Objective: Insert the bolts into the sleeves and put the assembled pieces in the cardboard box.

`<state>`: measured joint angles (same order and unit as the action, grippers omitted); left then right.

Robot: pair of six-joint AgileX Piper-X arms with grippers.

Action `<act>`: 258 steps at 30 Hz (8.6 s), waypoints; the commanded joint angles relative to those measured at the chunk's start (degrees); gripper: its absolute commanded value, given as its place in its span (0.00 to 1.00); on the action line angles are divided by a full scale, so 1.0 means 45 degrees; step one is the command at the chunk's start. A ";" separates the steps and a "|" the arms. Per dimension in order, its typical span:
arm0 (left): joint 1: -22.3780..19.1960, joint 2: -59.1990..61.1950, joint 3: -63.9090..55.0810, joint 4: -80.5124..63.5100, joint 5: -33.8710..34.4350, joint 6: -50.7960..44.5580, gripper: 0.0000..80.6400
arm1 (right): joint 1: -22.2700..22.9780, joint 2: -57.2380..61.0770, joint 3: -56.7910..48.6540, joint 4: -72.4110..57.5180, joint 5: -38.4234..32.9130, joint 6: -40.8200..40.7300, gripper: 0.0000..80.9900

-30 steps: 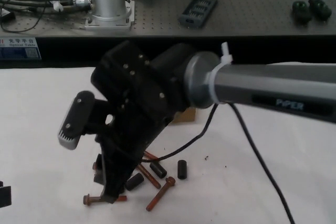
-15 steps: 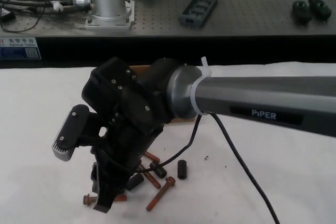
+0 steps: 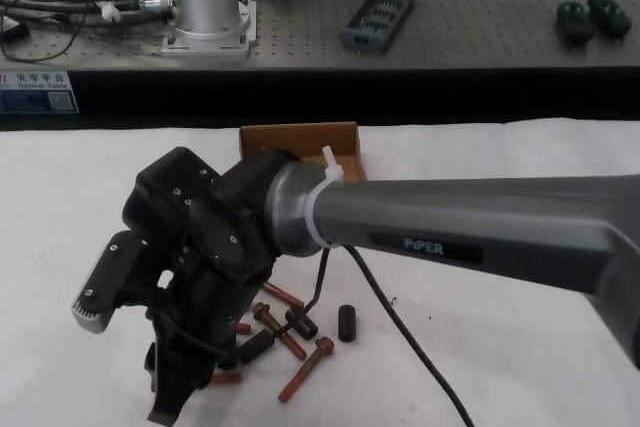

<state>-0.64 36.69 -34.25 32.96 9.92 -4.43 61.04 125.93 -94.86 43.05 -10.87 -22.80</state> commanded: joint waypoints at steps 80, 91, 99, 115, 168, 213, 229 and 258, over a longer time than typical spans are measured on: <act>-0.6118 0.8147 -0.4462 -0.1258 -0.2702 -0.2683 0.39 | -0.5318 -1.3028 0.9438 -0.0409 0.0762 0.5156 0.01; -0.6822 1.2085 -0.7421 -0.0187 -0.4315 -0.2936 0.39 | -0.7111 -1.5926 1.0534 0.0036 0.0762 0.5165 0.01; -0.6822 1.2598 -0.7394 -0.0970 -0.4050 -0.4554 0.39 | -0.7813 -1.6857 1.0534 0.0064 0.0762 0.5165 0.01; -0.6822 1.4117 -0.7394 -0.0872 -0.3672 -0.7314 0.39 | -0.7859 -1.6855 1.0534 0.0064 0.0762 0.5165 0.01; -0.7375 1.6156 -0.7204 -0.0458 -0.3688 -0.8647 0.34 | -0.7852 -1.6855 1.0534 0.0544 0.0762 0.5165 0.01; -0.8175 0.8062 -0.4862 -0.6744 0.0817 -0.0592 0.01 | -0.7852 -2.1629 1.3930 -0.6913 -0.1836 0.8640 0.01; -0.9581 0.3677 0.1987 -1.3922 0.4160 -0.0616 0.01 | -0.6694 -1.9816 1.3930 -1.0670 -0.6514 0.9540 0.01; -1.0206 0.5620 0.2398 -1.9605 0.6346 -0.0404 0.01 | -0.3586 -1.9028 1.6439 -1.6432 -0.5165 0.7641 0.01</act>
<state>-46.29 61.20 -23.13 -50.17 35.47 -4.77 44.71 39.91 -20.73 -28.67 -34.54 11.34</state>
